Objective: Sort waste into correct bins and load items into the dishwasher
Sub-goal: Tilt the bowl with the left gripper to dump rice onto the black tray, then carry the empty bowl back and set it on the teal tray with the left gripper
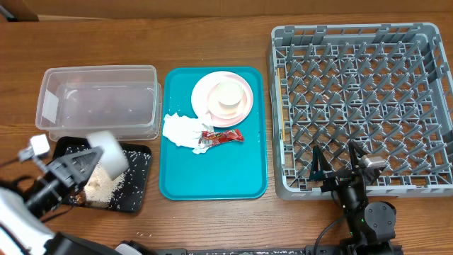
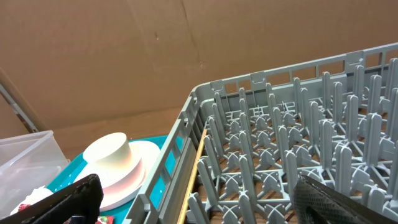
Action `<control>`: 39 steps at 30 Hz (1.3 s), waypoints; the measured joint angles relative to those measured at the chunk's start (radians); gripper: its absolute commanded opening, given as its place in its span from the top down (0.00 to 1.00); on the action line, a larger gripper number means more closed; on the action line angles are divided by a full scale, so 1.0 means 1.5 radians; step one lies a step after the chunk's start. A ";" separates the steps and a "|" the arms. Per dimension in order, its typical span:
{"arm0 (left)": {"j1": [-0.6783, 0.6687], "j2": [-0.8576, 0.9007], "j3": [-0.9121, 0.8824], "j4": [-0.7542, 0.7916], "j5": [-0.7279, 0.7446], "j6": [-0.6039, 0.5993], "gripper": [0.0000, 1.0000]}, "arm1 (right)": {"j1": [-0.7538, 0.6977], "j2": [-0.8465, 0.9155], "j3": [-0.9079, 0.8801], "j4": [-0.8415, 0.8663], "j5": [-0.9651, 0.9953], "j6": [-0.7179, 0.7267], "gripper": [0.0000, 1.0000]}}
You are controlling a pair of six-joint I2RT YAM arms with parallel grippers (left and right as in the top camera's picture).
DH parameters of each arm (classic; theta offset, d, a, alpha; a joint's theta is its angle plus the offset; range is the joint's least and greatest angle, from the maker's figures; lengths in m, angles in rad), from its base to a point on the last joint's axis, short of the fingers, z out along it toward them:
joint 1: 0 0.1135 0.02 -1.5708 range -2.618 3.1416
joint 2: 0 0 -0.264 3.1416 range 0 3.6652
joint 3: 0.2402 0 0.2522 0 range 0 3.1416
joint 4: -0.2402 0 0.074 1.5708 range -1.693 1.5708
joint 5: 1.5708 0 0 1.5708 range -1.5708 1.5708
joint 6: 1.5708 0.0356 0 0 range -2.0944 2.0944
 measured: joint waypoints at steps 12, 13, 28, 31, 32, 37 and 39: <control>-0.446 -0.095 0.095 0.273 -0.273 -0.435 0.96 | 0.000 0.000 0.000 0.000 0.000 0.000 0.00; -0.488 -0.098 0.096 0.284 -0.306 -0.466 0.96 | 0.000 0.000 0.000 0.000 0.000 0.000 0.00; -1.060 0.040 0.096 0.382 -0.785 -0.842 0.96 | 0.000 0.000 0.000 0.001 0.000 0.000 0.00; -1.095 0.104 0.096 0.406 -0.812 -0.861 0.96 | 0.000 0.000 0.000 0.000 0.000 0.000 0.00; -1.100 0.123 0.096 0.409 -0.818 -0.862 0.96 | 0.000 0.000 0.000 0.001 0.000 0.000 0.00; -1.098 0.182 0.096 0.408 -0.842 -0.872 0.88 | 0.000 0.000 0.000 0.000 0.000 0.000 0.00; -1.093 0.184 0.095 0.405 -0.848 -0.874 0.77 | 0.000 0.000 0.000 0.000 0.000 0.000 0.00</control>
